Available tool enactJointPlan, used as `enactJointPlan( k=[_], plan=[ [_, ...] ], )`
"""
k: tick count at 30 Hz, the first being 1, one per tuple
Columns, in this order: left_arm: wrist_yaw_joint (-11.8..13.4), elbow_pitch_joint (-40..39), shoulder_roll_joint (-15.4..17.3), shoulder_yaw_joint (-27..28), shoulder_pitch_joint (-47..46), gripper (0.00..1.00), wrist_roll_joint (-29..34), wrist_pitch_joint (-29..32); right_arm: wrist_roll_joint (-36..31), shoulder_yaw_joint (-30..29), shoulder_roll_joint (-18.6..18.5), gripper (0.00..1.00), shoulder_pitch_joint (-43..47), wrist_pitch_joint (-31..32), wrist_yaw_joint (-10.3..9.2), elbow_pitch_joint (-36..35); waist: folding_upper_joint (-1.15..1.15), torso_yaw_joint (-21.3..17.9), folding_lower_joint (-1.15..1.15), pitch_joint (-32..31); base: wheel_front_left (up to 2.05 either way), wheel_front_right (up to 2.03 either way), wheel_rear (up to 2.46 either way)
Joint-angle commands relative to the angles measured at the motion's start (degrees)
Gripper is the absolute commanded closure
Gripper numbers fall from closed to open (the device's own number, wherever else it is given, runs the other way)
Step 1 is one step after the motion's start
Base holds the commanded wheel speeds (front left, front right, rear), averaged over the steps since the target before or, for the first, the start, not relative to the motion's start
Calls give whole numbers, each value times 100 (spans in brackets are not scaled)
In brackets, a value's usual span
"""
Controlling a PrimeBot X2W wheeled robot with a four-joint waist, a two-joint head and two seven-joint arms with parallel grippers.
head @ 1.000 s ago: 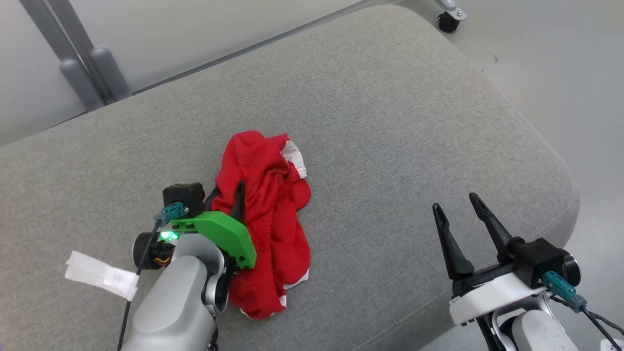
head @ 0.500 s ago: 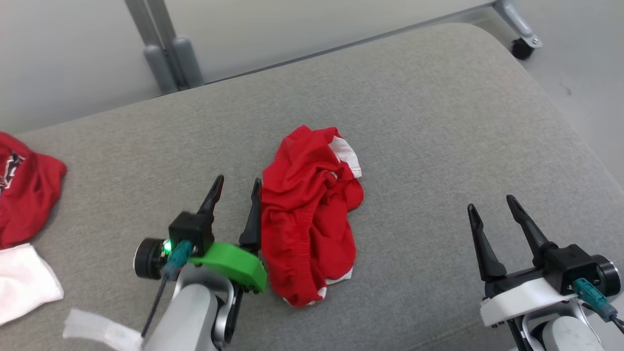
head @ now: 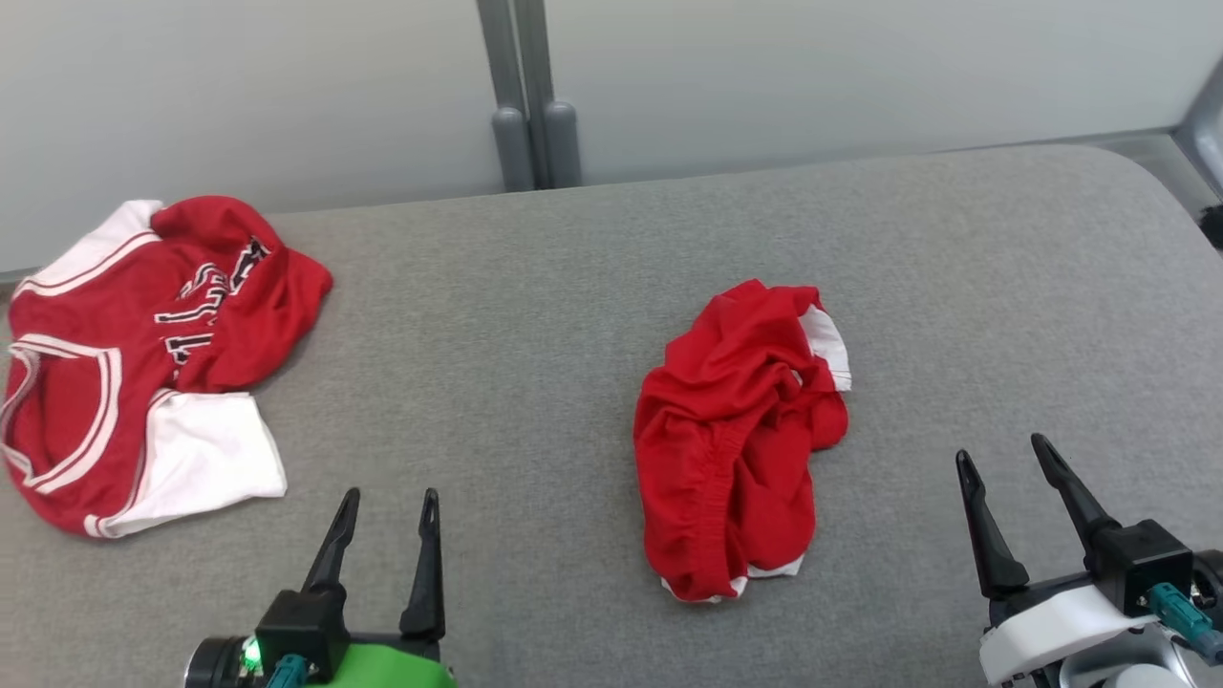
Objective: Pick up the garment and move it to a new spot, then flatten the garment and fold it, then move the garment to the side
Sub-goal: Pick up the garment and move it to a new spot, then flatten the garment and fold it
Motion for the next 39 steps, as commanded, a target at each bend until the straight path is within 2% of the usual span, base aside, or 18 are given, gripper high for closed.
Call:
enactJointPlan(
  k=[1,8,14,19,22,25,30,33,37,39],
  plan=[
    [-57,12,-2,107,158,0,68,5,-42,-12,10,0,103,-18,-8,64,0,431,0,-245,0,0,0],
    [-309,47,-45,560,438,0,234,5,-68,-63,113,0,183,-18,-8,341,0,533,0,-266,0,0,0],
    [-495,61,-68,700,361,0,291,4,-77,-113,183,0,235,-18,-8,444,0,472,0,-233,0,0,0],
    [-535,73,-77,699,295,0,311,5,-67,-65,200,0,123,-18,-8,496,0,362,0,-200,0,0,0],
    [-571,34,-79,512,206,0,198,4,-40,-21,195,0,30,-18,-8,501,0,249,0,-167,0,0,0],
    [-676,-98,-83,-11,-31,0,150,4,-11,-3,174,0,-17,-18,-7,480,0,126,0,-112,0,0,0],
    [-829,-70,-67,-1702,-691,0,147,5,14,63,179,0,-139,-18,-8,482,0,-183,0,13,0,0,0],
    [-843,220,-69,-2820,-1263,0,-42,113,54,115,233,0,-245,-18,-8,463,0,-467,0,181,0,0,0],
    [-838,867,100,-4032,-1942,0,-424,450,105,142,291,0,-357,-18,-7,489,0,-848,0,351,0,0,0],
    [-836,1203,160,-4224,-2146,0,-636,586,111,141,324,0,-376,-18,-8,503,0,-1039,0,411,0,0,0]
  ],
)
